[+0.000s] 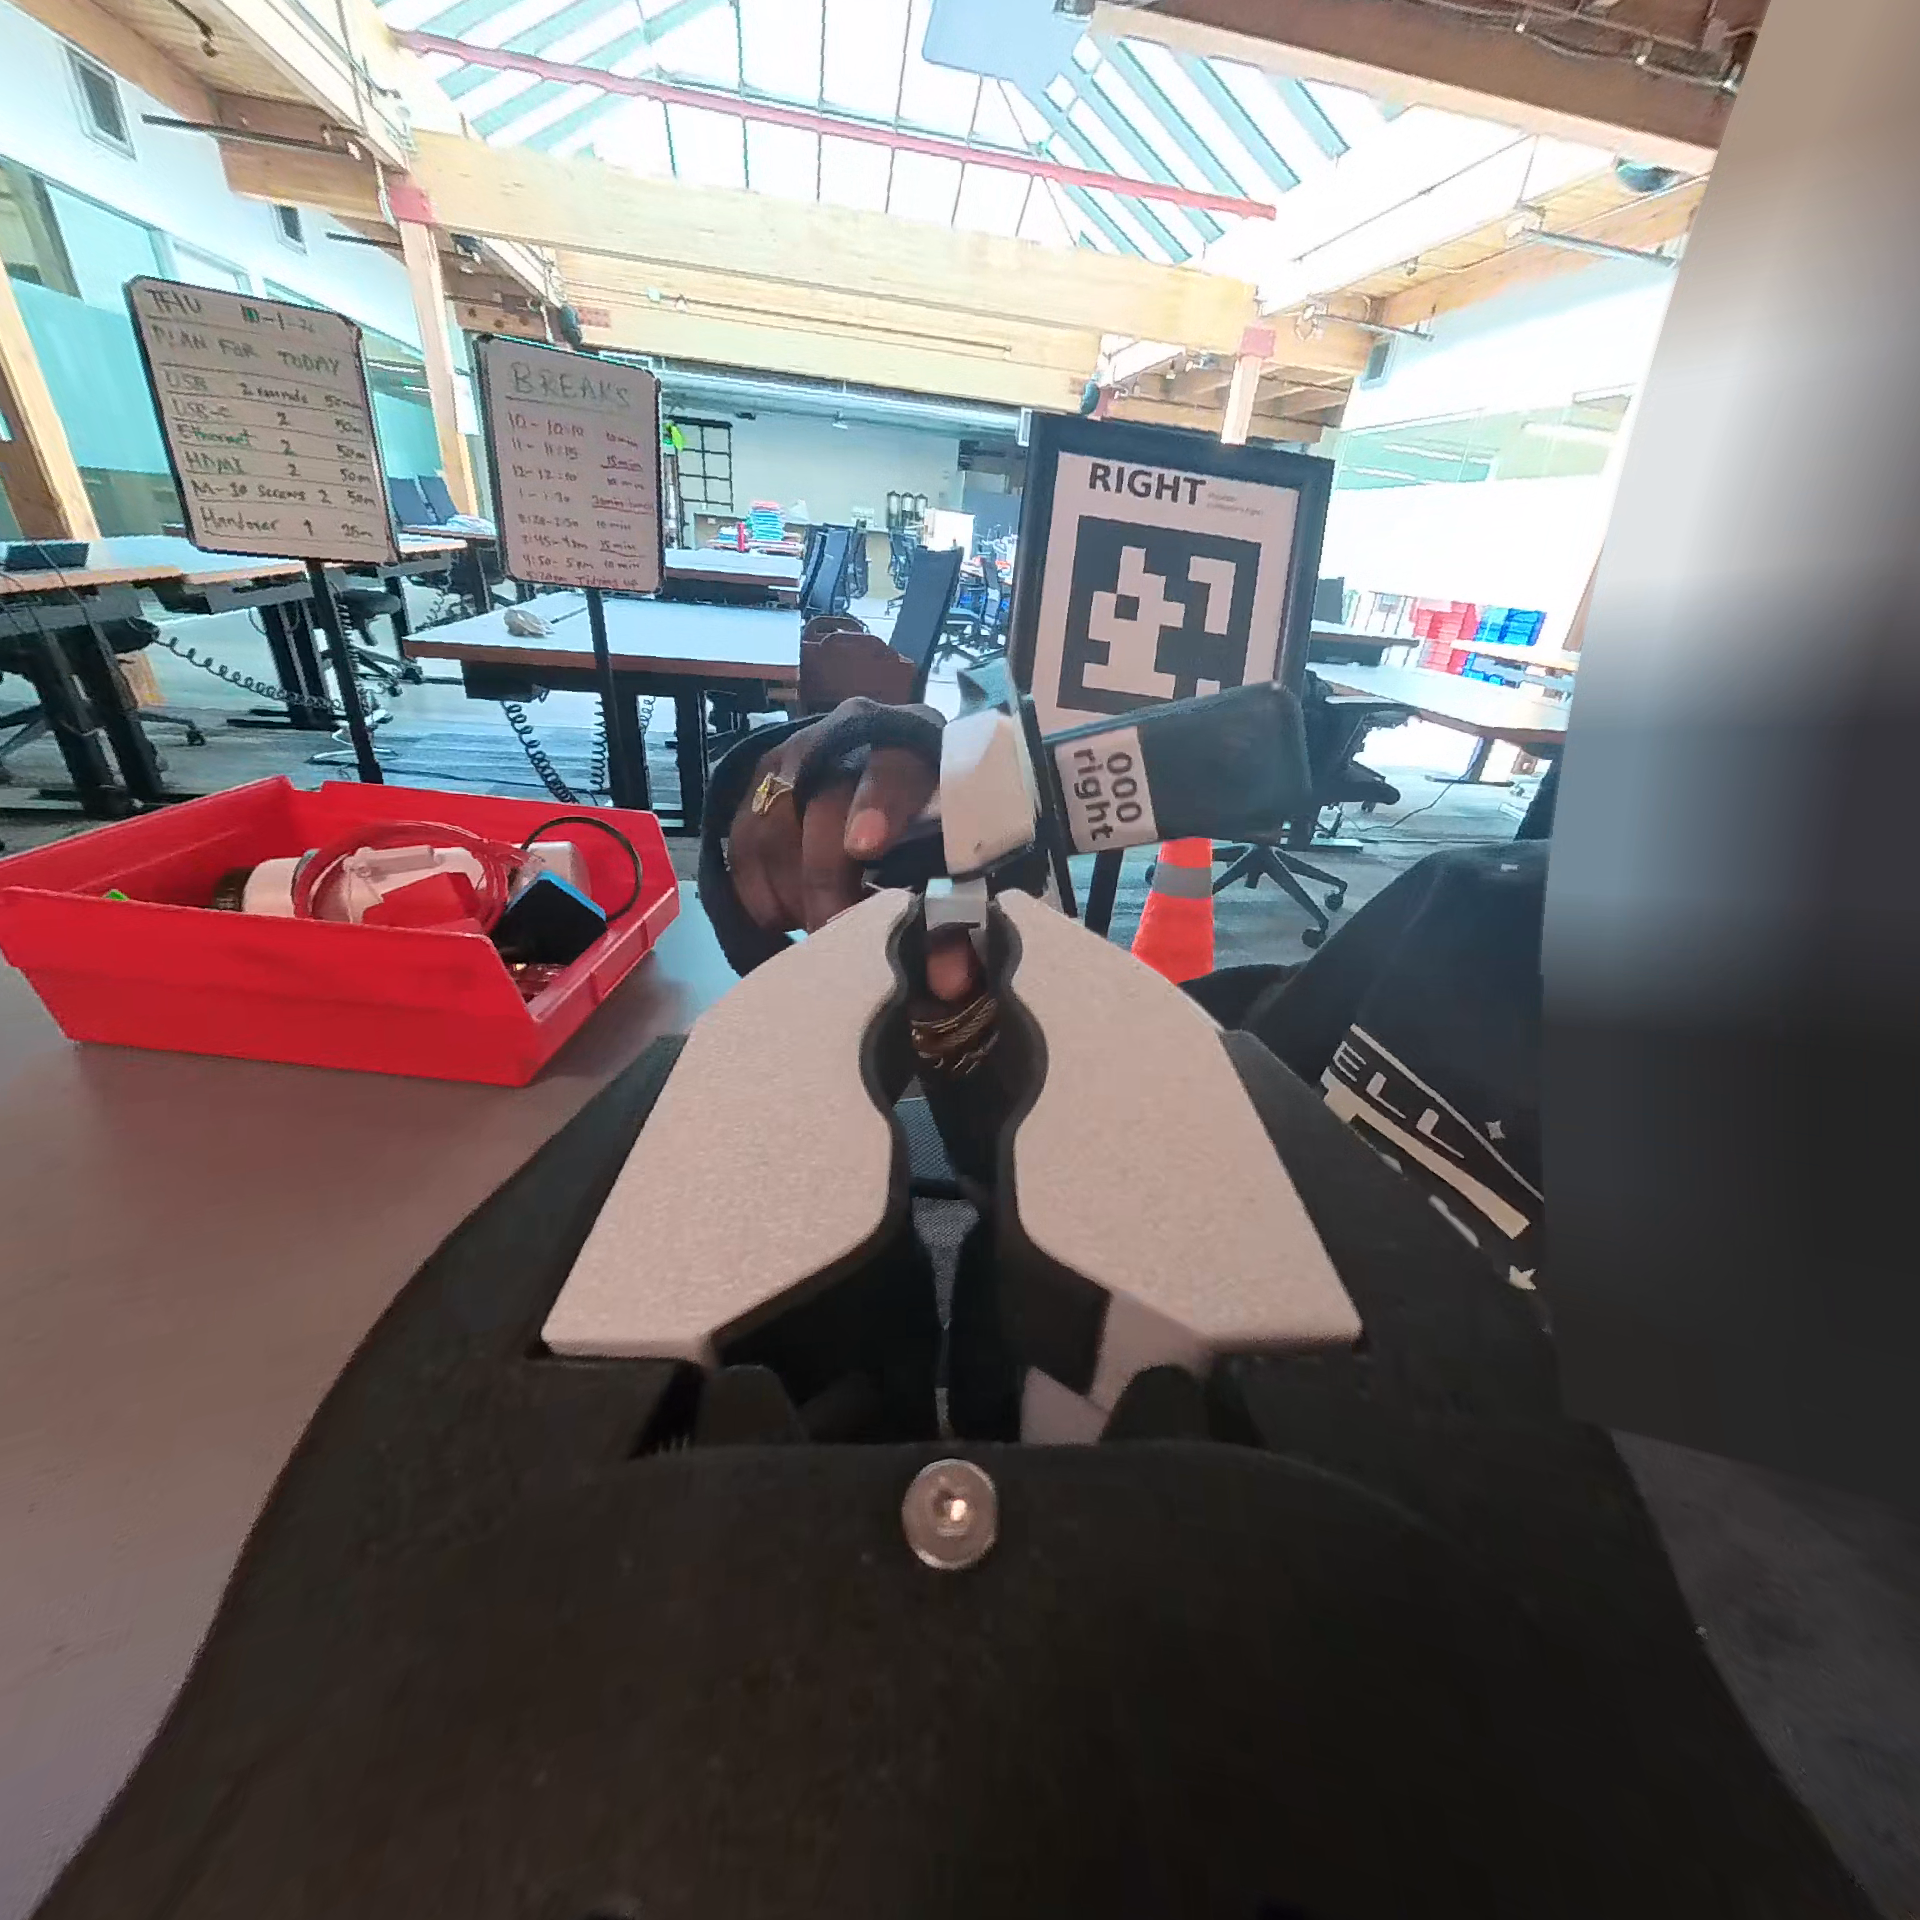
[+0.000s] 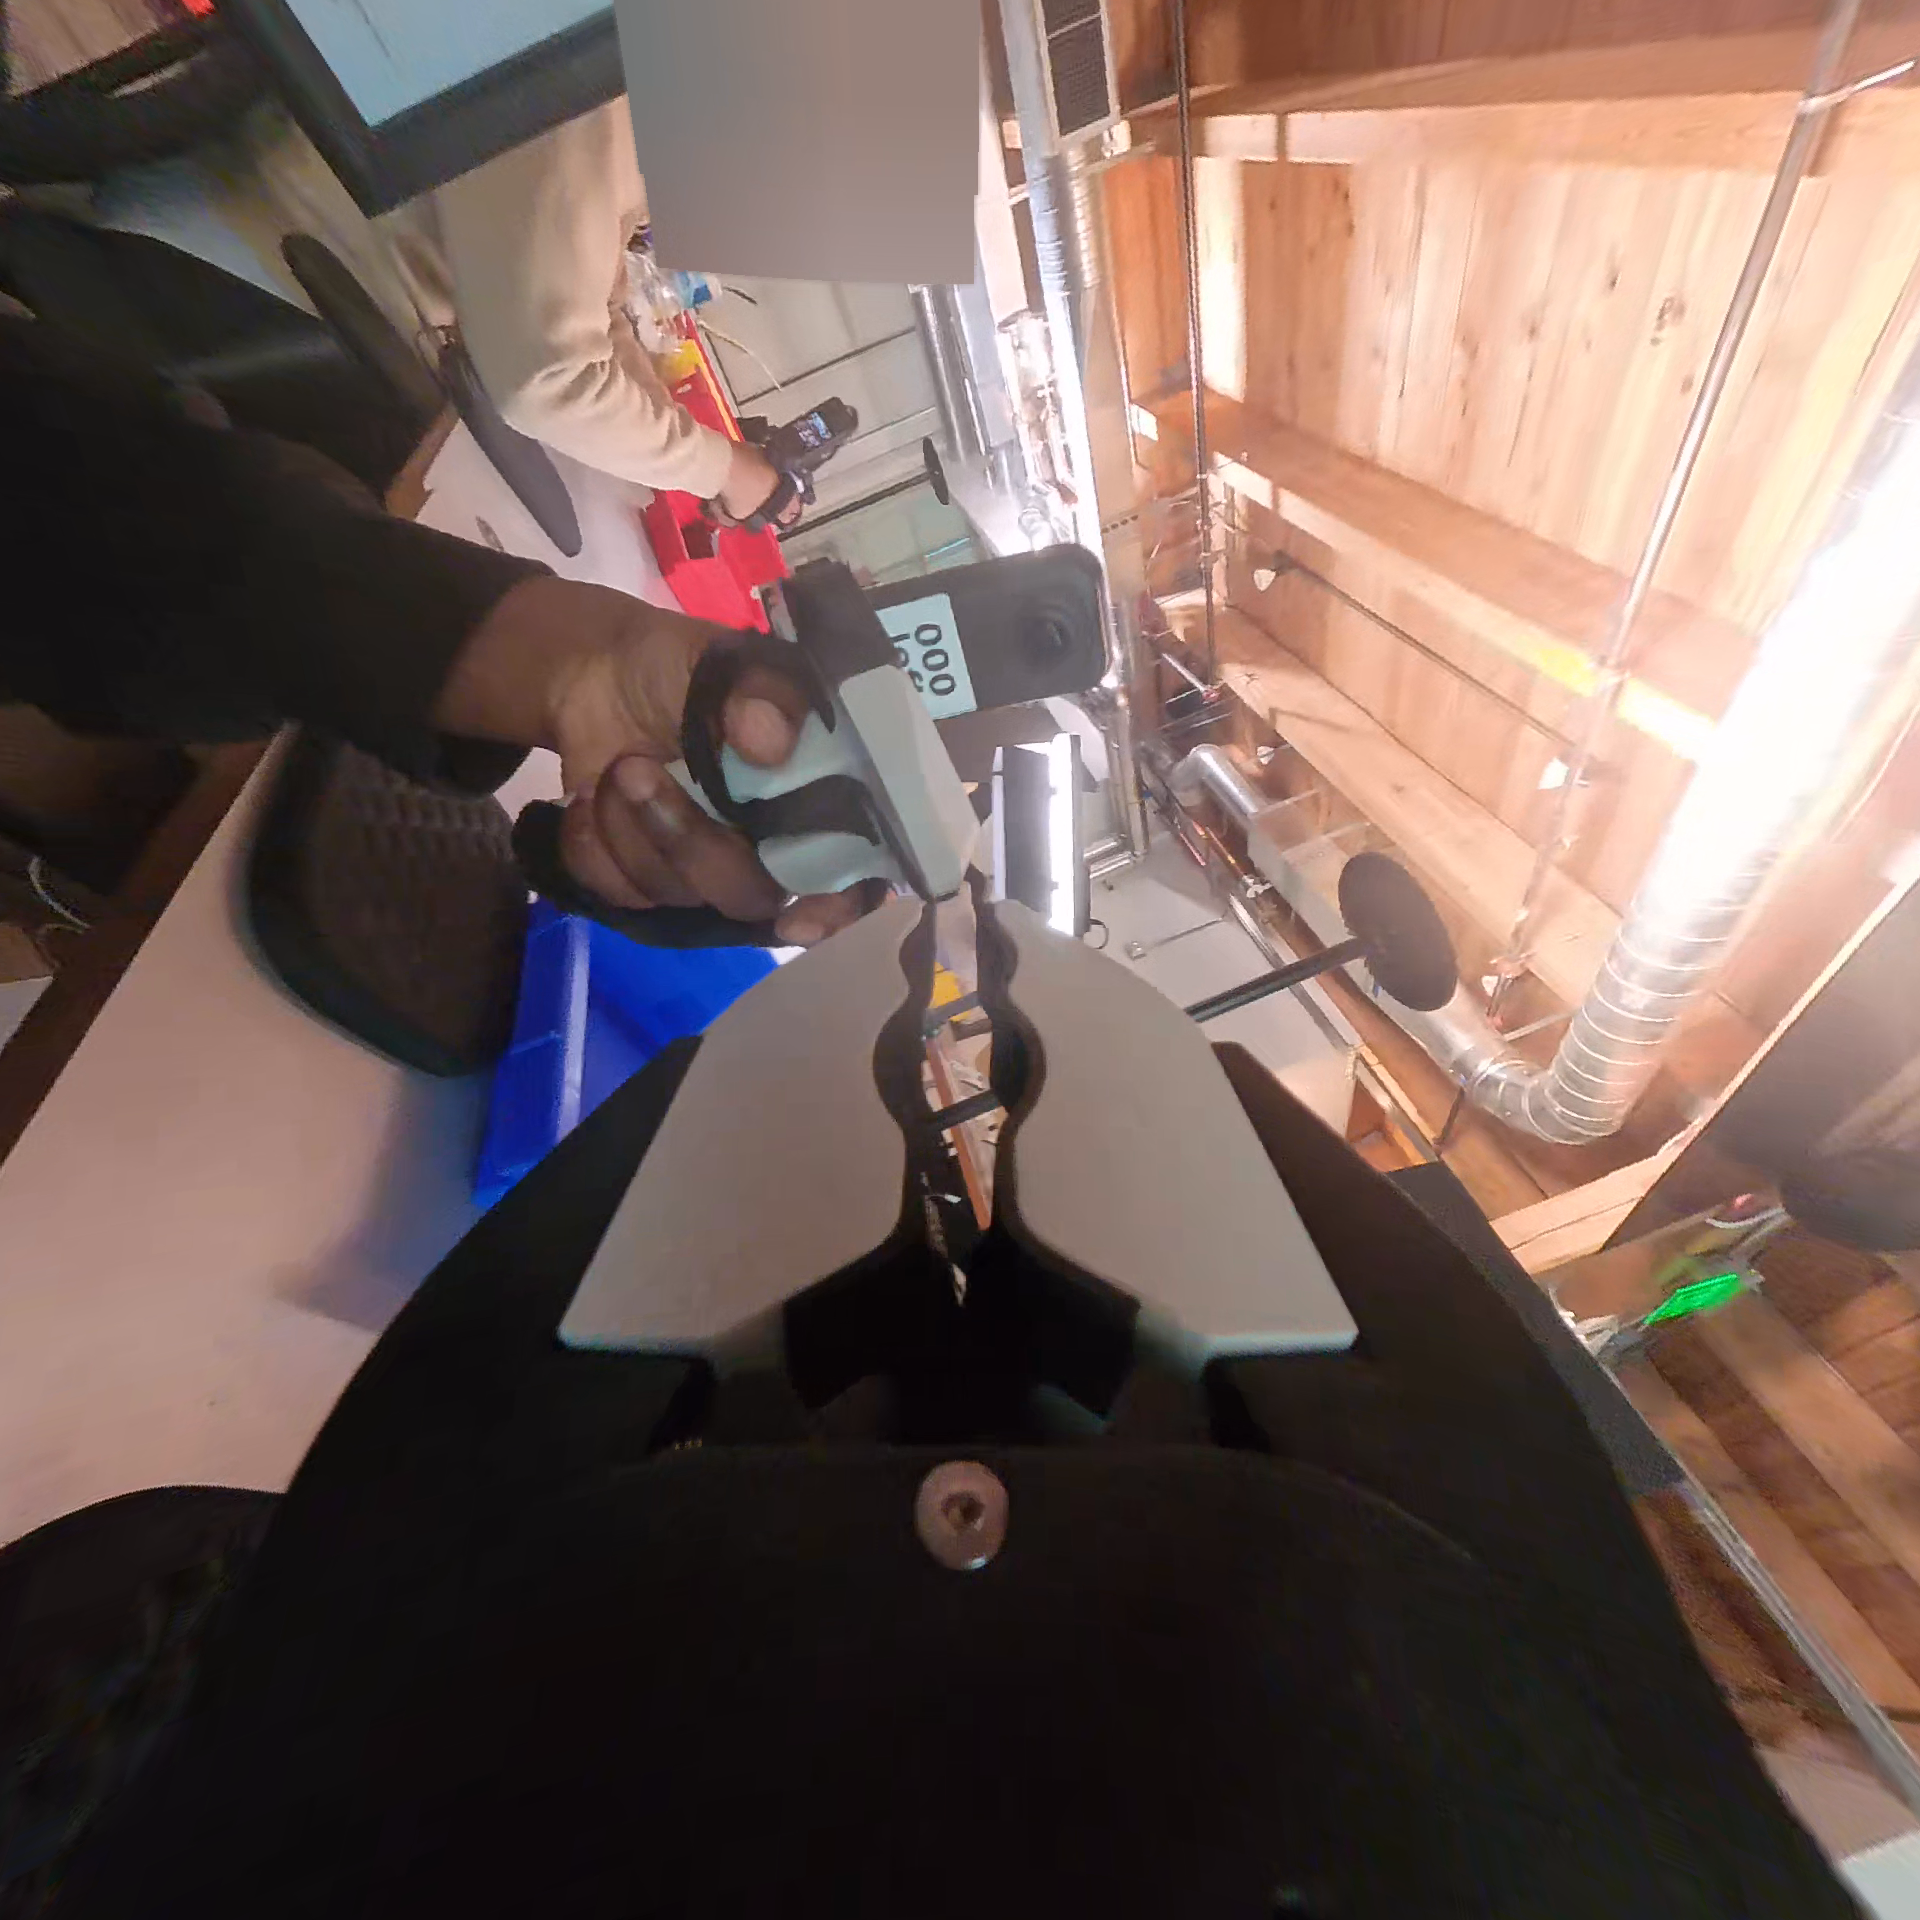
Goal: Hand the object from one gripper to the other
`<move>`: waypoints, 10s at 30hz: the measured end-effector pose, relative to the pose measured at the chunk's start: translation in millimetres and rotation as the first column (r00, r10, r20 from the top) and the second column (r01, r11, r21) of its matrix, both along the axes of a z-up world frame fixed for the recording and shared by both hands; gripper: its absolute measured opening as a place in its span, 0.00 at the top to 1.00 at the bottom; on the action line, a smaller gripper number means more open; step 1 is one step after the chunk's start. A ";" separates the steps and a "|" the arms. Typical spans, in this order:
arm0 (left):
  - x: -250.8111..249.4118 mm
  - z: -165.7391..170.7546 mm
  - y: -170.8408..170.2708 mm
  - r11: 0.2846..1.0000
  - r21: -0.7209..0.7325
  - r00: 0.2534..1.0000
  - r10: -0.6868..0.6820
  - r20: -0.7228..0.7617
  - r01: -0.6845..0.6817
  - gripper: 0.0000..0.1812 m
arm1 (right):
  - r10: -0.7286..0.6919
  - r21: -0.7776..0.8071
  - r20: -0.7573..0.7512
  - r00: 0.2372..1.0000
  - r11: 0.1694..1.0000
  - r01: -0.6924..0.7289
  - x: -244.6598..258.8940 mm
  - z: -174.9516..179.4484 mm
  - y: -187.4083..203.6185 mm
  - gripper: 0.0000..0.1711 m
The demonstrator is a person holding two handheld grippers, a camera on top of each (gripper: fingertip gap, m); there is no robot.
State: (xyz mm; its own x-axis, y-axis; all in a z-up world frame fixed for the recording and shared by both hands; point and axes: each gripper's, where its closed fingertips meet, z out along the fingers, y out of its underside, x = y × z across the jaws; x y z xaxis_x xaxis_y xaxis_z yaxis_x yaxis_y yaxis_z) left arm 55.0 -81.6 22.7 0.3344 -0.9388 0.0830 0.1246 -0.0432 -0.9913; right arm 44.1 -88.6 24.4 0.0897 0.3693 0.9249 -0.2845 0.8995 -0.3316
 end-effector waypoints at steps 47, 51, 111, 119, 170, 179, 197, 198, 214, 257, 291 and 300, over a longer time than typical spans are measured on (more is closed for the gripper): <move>-4.0 0.2 -12.8 0.876 0.475 0.975 0.168 -0.146 -0.079 0.87 | 0.170 -0.336 0.186 0.968 0.937 -0.100 1.1 -1.9 -2.8 0.93; 0.3 -4.5 -16.0 0.823 0.563 0.942 0.246 -0.229 -0.078 0.87 | 0.355 -0.567 0.273 0.894 0.810 -0.148 4.2 -4.1 -7.7 0.94; -5.0 -2.5 -12.8 0.983 0.182 0.993 0.043 -0.114 -0.022 0.97 | -0.047 0.085 0.004 0.999 0.995 0.047 0.5 -3.8 -6.7 0.85; -1.2 -9.4 -14.0 0.993 0.117 0.989 0.017 -0.144 0.000 0.98 | -0.046 0.145 0.012 0.999 0.988 0.044 -1.2 -10.1 -10.4 0.92; 0.1 -12.1 -23.7 0.767 0.640 0.906 0.296 -0.303 -0.037 0.90 | 0.117 -0.161 0.177 0.977 0.983 -0.089 3.5 -9.5 -15.3 0.97; 6.4 -12.2 -21.7 0.742 0.670 0.899 0.319 -0.302 -0.038 0.97 | 0.228 -0.291 0.245 0.942 0.944 -0.153 6.7 -12.4 -21.7 0.97; 3.0 -19.4 -20.1 0.997 0.064 0.977 -0.022 -0.213 0.036 0.97 | -0.031 0.164 0.050 0.998 0.986 0.022 1.3 -15.4 -15.2 0.91; 3.0 -19.7 -20.2 0.997 0.062 0.976 -0.022 -0.215 0.036 0.97 | -0.042 0.173 0.042 0.998 0.984 0.034 1.0 -15.1 -14.4 0.93; 5.8 -10.8 -20.7 0.722 0.689 0.874 0.376 -0.309 -0.067 0.90 | 0.209 -0.283 0.243 0.947 0.949 -0.137 8.2 -11.2 -19.8 0.94; 1.2 -10.5 -12.6 0.697 0.712 0.864 0.407 -0.298 -0.083 0.97 | 0.118 -0.188 0.208 0.971 0.979 -0.079 3.8 -10.5 -11.7 0.97; 2.8 -2.9 -18.9 0.694 0.714 0.902 0.361 -0.237 -0.090 0.87 | 0.229 -0.328 0.205 0.952 0.932 -0.154 7.2 -4.6 -15.6 0.94; 6.8 -8.6 -20.4 0.709 0.703 0.897 0.344 -0.276 -0.055 0.94 | 0.265 -0.366 0.246 0.932 0.916 -0.164 7.3 -9.0 -19.8 0.93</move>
